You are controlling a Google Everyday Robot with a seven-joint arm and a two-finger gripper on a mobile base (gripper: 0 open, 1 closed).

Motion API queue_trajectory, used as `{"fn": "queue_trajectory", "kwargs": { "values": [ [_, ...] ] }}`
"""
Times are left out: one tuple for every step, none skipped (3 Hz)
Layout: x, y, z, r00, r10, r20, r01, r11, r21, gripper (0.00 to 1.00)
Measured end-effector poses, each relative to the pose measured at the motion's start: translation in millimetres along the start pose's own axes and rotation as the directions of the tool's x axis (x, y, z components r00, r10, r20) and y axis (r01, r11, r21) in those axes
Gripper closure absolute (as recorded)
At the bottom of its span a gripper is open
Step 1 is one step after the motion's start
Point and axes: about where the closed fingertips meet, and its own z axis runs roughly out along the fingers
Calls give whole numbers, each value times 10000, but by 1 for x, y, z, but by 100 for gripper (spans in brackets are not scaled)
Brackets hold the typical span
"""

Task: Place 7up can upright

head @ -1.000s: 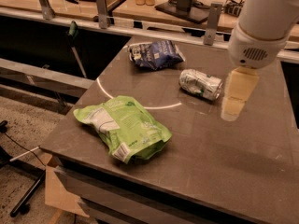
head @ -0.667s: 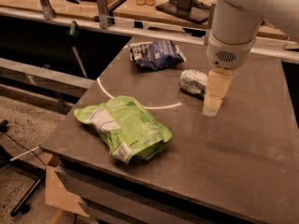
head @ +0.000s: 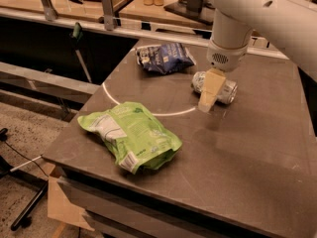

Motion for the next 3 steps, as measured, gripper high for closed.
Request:
{"fn": "queue_trajectory", "kwargs": {
  "values": [
    [-10,-21,16,9939,918,615,-879,9941,-634,0],
    [-15,-33,26,9819,1678,883,-1576,9811,-1124,14],
    [-18,-38,31,9746,2137,677,-2047,9715,-1197,38]
  ]
}}
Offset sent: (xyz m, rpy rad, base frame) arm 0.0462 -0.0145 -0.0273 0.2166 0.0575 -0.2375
